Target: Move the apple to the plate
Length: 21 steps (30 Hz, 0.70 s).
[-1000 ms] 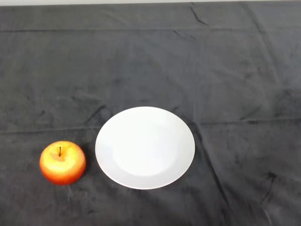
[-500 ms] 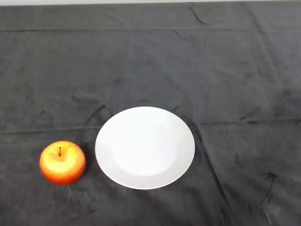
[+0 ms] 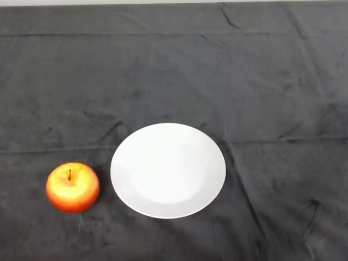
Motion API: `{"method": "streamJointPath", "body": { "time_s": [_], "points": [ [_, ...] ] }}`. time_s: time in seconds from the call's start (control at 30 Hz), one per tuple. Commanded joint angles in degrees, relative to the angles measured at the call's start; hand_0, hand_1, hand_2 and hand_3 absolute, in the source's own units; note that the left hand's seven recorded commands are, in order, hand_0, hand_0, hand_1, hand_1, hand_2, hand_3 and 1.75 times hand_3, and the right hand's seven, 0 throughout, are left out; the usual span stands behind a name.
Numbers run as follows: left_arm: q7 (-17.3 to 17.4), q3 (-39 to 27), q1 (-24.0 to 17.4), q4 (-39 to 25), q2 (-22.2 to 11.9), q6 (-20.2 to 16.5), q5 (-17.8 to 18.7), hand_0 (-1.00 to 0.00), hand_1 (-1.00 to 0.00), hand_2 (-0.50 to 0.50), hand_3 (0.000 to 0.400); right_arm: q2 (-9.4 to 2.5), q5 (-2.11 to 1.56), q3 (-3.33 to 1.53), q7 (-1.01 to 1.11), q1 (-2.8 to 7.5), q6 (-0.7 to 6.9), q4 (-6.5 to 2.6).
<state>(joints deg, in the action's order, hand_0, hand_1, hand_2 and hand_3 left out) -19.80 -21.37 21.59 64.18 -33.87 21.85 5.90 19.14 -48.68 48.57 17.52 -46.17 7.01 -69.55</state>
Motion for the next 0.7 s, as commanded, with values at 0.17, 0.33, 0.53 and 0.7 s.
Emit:
{"method": "streamJointPath", "body": {
  "time_s": [0.17, 0.33, 0.53, 0.7],
  "points": [
    [5.66, -2.58, 1.69, -0.05, -2.65, 2.47, 3.17, 0.0, 0.0, 0.0, 0.0, 1.35, -0.77, 1.05, -0.18, -1.55, -0.5, 1.01],
    [12.57, -4.09, 1.4, -0.28, -2.49, 3.75, 6.21, 0.0, 0.0, 0.0, 0.0, 1.34, -0.76, 1.05, -0.18, -1.55, -0.5, 1.02],
    [23.02, -4.67, 1.26, -0.28, -2.12, 5.26, 9.09, 0.0, 0.0, 0.0, 0.0, 1.34, -0.76, 1.05, -0.19, -1.55, -0.5, 1.02],
    [32.97, -4.09, 1.2, -0.22, -2.0, 6.67, 10.61, 0.0, 0.0, 0.0, 0.0, 1.35, -0.76, 1.05, -0.19, -1.55, -0.5, 1.02]
  ]
}}
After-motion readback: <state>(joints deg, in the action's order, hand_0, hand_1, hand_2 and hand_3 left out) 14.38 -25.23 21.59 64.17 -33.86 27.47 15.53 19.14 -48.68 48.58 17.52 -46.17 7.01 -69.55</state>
